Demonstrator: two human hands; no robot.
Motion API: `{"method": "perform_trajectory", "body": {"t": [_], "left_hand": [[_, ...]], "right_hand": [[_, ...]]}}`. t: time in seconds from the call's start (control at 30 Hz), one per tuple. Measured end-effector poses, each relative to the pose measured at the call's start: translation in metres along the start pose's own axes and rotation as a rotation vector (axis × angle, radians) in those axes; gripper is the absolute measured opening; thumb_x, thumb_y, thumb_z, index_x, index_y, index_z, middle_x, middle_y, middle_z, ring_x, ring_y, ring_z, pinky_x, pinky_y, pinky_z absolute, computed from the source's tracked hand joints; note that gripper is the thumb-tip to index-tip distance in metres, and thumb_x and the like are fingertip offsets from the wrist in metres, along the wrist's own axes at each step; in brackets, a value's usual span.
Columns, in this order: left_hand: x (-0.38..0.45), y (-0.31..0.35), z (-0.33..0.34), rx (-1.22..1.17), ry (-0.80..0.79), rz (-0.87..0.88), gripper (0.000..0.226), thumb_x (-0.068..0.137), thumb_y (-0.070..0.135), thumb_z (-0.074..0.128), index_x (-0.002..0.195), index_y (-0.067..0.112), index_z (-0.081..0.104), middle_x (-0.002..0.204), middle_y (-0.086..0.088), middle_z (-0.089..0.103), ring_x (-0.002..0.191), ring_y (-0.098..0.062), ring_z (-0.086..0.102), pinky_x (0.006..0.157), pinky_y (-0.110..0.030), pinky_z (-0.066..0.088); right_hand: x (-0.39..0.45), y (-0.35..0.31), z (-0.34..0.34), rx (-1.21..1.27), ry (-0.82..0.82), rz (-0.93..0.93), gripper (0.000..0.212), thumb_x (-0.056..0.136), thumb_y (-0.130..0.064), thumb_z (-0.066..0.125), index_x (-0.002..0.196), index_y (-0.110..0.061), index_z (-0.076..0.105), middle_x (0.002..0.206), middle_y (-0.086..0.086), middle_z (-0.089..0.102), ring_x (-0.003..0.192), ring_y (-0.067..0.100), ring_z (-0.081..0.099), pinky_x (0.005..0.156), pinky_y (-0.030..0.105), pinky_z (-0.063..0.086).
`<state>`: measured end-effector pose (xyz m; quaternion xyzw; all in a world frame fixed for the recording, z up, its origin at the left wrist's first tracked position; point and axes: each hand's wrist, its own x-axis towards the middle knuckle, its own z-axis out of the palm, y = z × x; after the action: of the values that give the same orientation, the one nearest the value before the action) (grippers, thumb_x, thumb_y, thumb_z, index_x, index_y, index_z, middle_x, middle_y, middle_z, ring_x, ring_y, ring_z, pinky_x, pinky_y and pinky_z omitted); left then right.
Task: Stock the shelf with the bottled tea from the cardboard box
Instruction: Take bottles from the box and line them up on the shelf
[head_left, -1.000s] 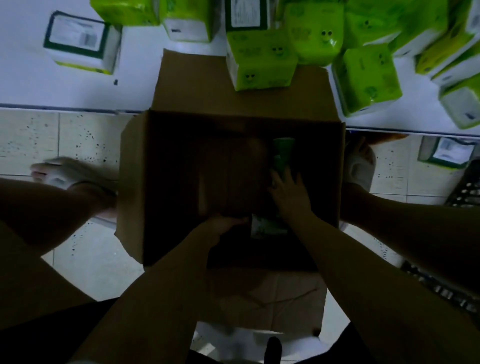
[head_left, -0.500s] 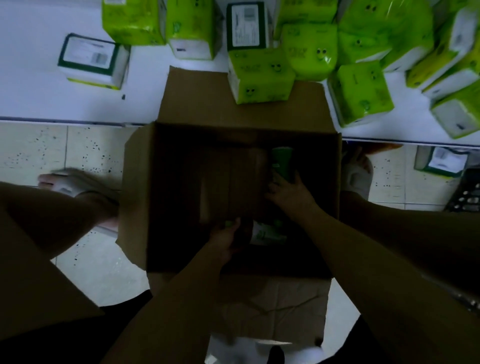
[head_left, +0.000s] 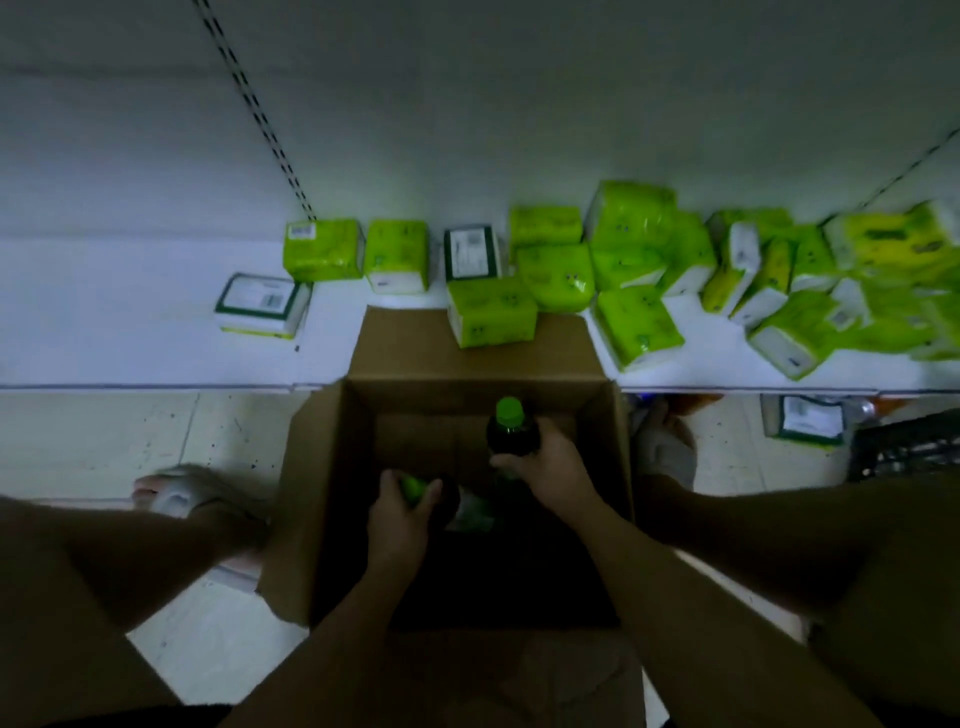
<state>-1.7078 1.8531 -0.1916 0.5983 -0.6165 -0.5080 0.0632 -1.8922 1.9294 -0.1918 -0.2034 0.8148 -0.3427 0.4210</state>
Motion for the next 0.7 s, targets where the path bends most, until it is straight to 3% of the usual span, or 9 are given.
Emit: {"method": "perform_trajectory", "body": {"t": [0.13,0.3,0.43,0.5,0.57,0.7], "left_hand": [[-0.014,0.031,-0.028,0.105,0.022,0.193,0.023,0.085,0.029,0.070,0.090,0.025,0.048,0.078,0.010,0.057,0.071,-0.002,0.053,0.053,-0.012,0.035],[-0.023,0.073,-0.065,0.101,0.040,0.320,0.023,0.082,0.034,0.072,0.093,0.022,0.055,0.081,0.004,0.066,0.078,-0.014,0.064,0.070,-0.038,0.054],[-0.040,0.123,-0.093,0.089,0.052,0.506,0.022,0.082,0.034,0.072,0.095,0.026,0.056,0.084,0.002,0.068,0.079,-0.017,0.066,0.071,-0.040,0.055],[-0.052,0.153,-0.111,0.047,0.069,0.610,0.021,0.082,0.028,0.073,0.092,0.032,0.056,0.082,0.009,0.066,0.077,-0.017,0.065,0.071,-0.039,0.056],[-0.066,0.186,-0.130,0.004,0.097,0.702,0.021,0.082,0.025,0.074,0.097,0.024,0.059,0.084,0.008,0.065,0.079,-0.017,0.064,0.072,-0.037,0.055],[-0.095,0.247,-0.169,-0.063,0.099,0.847,0.023,0.082,0.030,0.072,0.101,0.022,0.062,0.091,0.005,0.067,0.086,-0.007,0.062,0.070,-0.026,0.051]], "right_hand": [[-0.016,-0.023,-0.004,0.047,0.106,-0.053,0.072,0.062,-0.038,0.086,0.124,-0.017,0.057,0.120,0.003,0.067,0.114,0.023,0.061,0.096,0.040,0.049],[-0.044,-0.060,-0.025,0.035,0.208,-0.216,0.068,0.053,-0.041,0.088,0.113,-0.020,0.063,0.109,0.000,0.071,0.104,0.018,0.065,0.086,0.032,0.051],[-0.075,-0.101,-0.051,0.020,0.232,-0.361,0.068,0.053,-0.046,0.088,0.112,-0.020,0.066,0.107,-0.008,0.071,0.102,0.011,0.066,0.084,0.030,0.053],[-0.094,-0.125,-0.068,-0.015,0.270,-0.422,0.073,0.047,-0.057,0.083,0.110,-0.023,0.068,0.104,-0.007,0.073,0.096,0.010,0.068,0.083,0.032,0.056],[-0.116,-0.149,-0.085,-0.062,0.309,-0.477,0.072,0.043,-0.065,0.076,0.103,-0.025,0.069,0.095,-0.008,0.074,0.087,0.009,0.069,0.077,0.032,0.057],[-0.160,-0.198,-0.115,-0.056,0.343,-0.595,0.053,0.050,-0.059,0.081,0.092,-0.029,0.070,0.085,-0.014,0.073,0.080,-0.001,0.067,0.077,0.029,0.057]]}}
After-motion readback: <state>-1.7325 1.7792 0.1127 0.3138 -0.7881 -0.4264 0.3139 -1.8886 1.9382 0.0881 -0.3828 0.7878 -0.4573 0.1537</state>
